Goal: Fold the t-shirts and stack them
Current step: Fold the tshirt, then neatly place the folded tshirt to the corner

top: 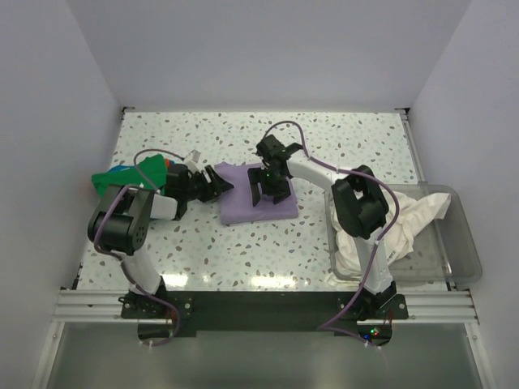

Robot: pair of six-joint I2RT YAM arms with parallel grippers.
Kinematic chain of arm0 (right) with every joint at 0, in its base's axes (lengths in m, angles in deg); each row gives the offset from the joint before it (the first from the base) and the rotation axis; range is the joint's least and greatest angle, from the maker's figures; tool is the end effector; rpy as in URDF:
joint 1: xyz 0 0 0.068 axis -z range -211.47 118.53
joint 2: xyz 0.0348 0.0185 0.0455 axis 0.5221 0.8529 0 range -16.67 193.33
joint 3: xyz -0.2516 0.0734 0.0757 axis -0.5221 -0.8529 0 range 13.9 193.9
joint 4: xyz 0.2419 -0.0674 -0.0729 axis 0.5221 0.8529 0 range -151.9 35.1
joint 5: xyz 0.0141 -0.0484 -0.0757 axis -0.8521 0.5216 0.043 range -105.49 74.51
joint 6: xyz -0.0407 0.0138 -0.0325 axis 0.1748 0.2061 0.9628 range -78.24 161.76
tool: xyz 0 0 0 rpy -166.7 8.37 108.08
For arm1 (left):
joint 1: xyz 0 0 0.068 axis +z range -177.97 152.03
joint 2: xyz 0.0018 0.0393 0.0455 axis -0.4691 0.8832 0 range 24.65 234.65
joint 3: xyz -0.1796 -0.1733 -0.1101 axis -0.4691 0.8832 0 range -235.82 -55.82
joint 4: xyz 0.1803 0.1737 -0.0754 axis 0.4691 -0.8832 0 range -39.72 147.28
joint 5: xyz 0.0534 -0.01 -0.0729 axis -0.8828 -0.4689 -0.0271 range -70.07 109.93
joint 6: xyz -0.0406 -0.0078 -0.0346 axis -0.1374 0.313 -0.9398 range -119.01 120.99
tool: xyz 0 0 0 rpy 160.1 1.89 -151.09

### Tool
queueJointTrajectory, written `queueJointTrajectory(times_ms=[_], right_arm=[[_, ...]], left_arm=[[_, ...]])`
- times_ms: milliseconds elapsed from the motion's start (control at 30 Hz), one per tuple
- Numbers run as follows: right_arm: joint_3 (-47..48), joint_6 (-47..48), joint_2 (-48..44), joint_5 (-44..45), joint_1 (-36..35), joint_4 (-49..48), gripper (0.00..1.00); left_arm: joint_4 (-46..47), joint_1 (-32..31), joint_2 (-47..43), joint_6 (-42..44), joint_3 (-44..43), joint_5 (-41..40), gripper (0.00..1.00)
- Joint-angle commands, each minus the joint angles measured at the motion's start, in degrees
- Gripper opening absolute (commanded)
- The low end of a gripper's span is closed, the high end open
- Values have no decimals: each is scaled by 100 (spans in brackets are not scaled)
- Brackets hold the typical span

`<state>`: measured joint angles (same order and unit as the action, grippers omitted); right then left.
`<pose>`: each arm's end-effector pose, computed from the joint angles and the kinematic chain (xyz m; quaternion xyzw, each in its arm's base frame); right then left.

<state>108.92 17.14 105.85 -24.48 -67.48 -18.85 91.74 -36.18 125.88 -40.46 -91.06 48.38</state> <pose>0.3553 0.2652 0.1734 -0.1107 0.9764 0.1517 0.1064 0.3102 -0.0619 0.1180 -0.1270 0.8448 -0.3934 0.3396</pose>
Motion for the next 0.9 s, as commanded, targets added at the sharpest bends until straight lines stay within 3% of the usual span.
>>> queueJointTrajectory(times_ms=[0, 167, 267, 367, 400, 433, 867], right_arm=[[-116, 80, 325, 258, 41, 362, 77], [-133, 89, 325, 170, 50, 310, 77], [-159, 80, 325, 152, 41, 283, 77], [-177, 80, 290, 117, 41, 239, 77], [-177, 89, 255, 108, 50, 257, 77], [-134, 98, 238, 108, 41, 274, 77], [87, 414, -720, 548, 234, 731, 83]], left_arm=[[-782, -514, 581, 15, -61, -533, 67], [-1055, -971, 960, -12, -509, -577, 63], [-1204, -1007, 1021, 23, -668, -656, 52], [-1309, -1016, 1013, 145, -764, -656, 22], [-1554, -1016, 960, 224, -886, -700, 6], [-1713, -1016, 899, 330, -949, -857, 0], [-5509, -920, -16, 2763, -3215, -2554, 0]])
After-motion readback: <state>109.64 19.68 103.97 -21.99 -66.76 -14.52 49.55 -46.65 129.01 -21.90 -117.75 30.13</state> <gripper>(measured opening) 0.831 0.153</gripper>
